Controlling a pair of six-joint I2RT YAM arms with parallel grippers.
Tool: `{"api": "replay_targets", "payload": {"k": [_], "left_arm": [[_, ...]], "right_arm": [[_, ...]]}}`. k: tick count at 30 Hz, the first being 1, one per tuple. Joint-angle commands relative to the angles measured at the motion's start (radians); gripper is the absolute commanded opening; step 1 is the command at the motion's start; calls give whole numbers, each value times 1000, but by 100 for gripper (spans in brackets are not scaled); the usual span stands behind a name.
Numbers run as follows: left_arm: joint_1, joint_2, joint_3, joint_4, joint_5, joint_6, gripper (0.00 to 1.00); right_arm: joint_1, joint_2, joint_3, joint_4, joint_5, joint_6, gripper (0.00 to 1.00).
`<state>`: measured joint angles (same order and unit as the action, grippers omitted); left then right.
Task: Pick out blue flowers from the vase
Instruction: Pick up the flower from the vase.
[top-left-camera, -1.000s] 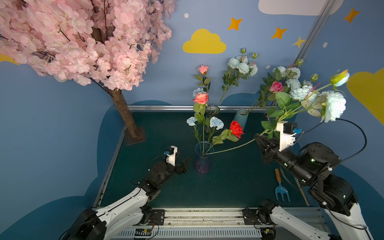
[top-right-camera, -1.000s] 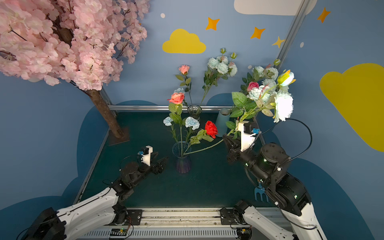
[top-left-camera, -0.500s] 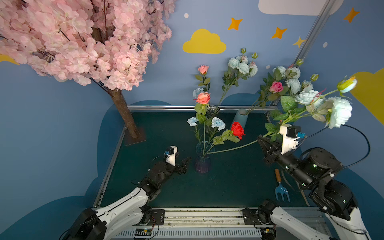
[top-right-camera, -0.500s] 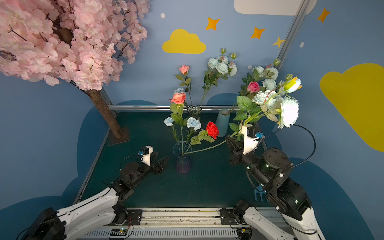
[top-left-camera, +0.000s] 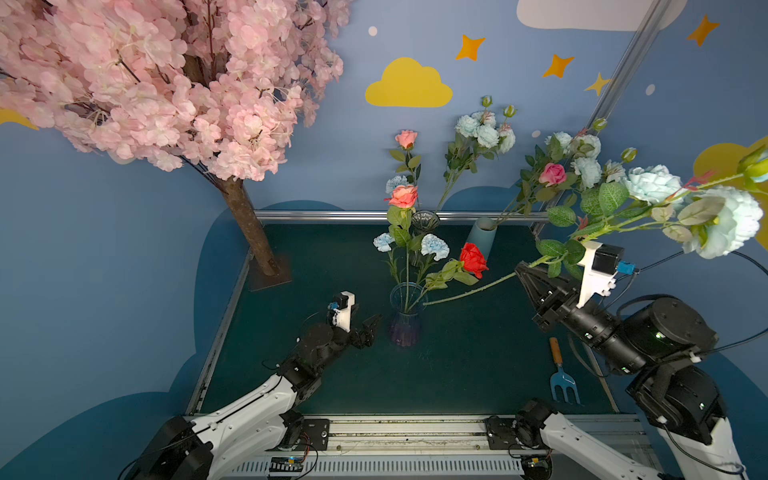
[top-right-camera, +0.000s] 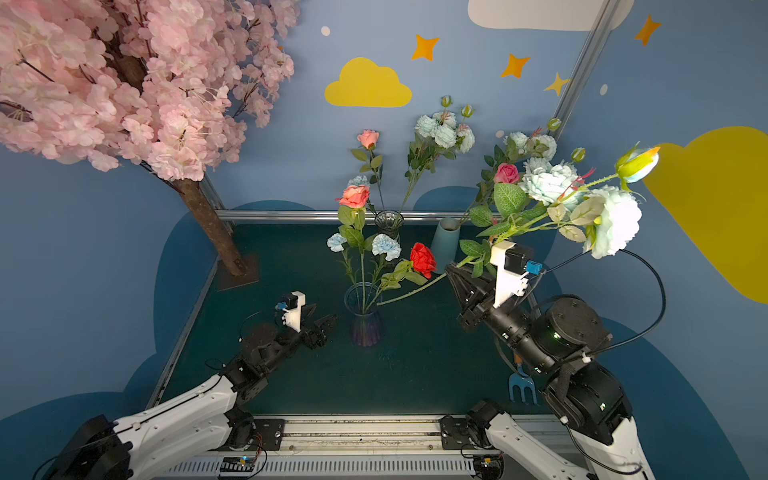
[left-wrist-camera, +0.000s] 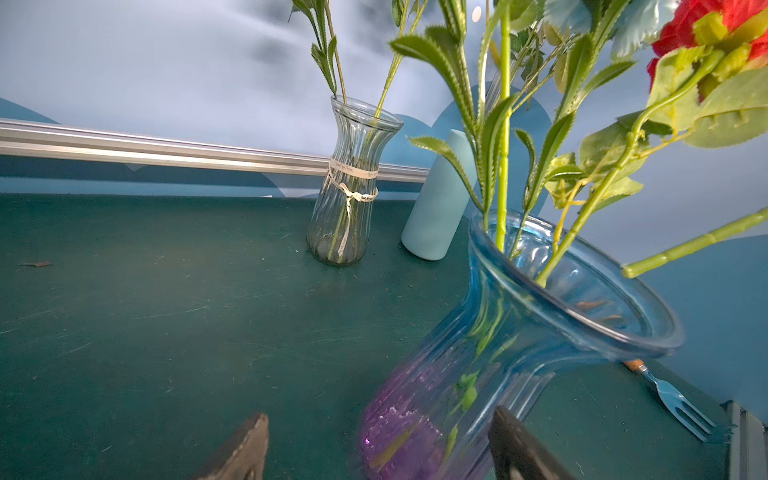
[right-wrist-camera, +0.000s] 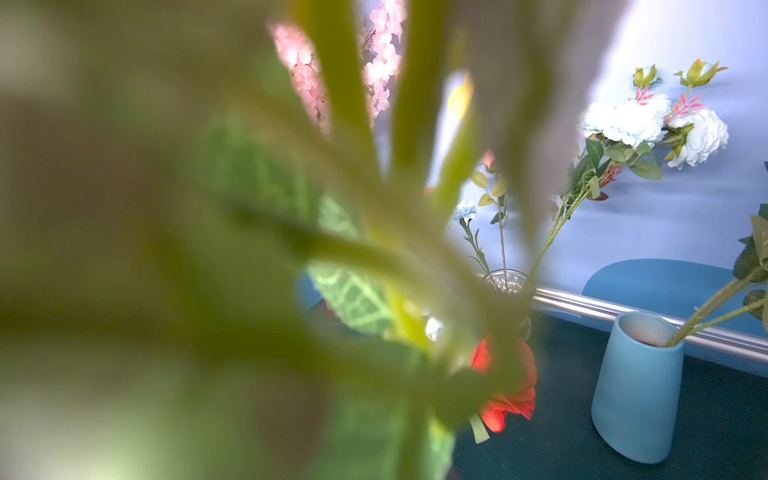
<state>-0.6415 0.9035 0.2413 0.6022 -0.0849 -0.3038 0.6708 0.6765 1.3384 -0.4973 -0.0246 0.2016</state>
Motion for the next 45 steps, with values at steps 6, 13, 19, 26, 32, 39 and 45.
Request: {"api": "replay_targets", "payload": {"k": [6, 13, 19, 26, 32, 39, 45], "left_arm": [[3, 2, 27, 25, 1, -6, 83], [5, 9, 32, 25, 0, -7, 83], [5, 13, 33, 25, 0, -9, 83], [5, 9, 32, 25, 1, -8, 83], [6, 5, 29, 25, 2, -6, 83], [5, 3, 29, 27, 2, -6, 83], [5, 0, 26, 28, 3, -6, 83]], "right_arm": [[-2, -12, 49, 34, -18, 2, 0], [-2, -29, 50, 70, -16, -5, 0], [-2, -29, 66, 77, -29, -16, 0], [-2, -49, 89, 54, 0, -41, 0], [-3, -49, 120, 4, 33, -60, 0], [-2, 0, 220, -202, 134, -88, 0], [-2, 25, 115, -315, 260, -79, 0]]}}
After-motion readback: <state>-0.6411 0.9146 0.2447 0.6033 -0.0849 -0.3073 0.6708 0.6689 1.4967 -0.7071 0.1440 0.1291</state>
